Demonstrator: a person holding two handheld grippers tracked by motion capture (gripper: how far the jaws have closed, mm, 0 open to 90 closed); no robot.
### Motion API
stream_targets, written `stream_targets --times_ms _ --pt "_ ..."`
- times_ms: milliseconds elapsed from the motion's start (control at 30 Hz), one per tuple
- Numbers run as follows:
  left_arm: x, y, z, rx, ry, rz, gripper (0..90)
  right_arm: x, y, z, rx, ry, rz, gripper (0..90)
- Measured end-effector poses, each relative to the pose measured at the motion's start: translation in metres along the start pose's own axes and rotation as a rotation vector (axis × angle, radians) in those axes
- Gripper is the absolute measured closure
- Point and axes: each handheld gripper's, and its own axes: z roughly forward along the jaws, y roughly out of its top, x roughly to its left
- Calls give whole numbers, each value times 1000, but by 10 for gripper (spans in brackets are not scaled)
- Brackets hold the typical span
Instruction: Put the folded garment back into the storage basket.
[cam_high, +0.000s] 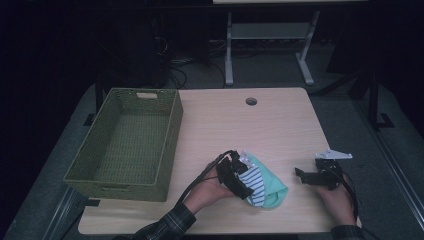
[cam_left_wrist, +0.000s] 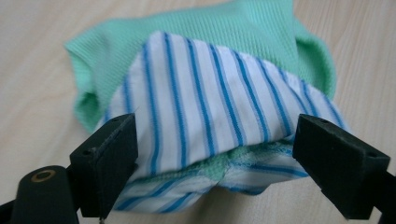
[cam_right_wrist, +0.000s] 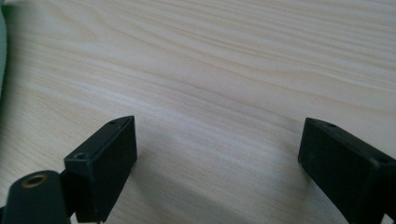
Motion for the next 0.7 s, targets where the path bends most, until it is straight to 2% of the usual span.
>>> stream_targets --times_ms 267,333,400,533,633,700 --pt "-4 -7 20 46 -3 4 126 0 0 0 -1 0 0 111" --pt "-3 -8 20 56 1 27 125 0 0 0 -1 0 0 112" --pt "-5 -9 22 52 12 32 126 0 0 0 -1 -1 2 112" --pt "-9 -9 23 70 43 67 132 0 0 0 -1 -3 2 113" --pt "-9 -9 22 66 58 77 174 0 0 0 -1 -3 3 113" --pt "-6 -10 19 66 61 76 251 0 0 0 0 -4 2 113"
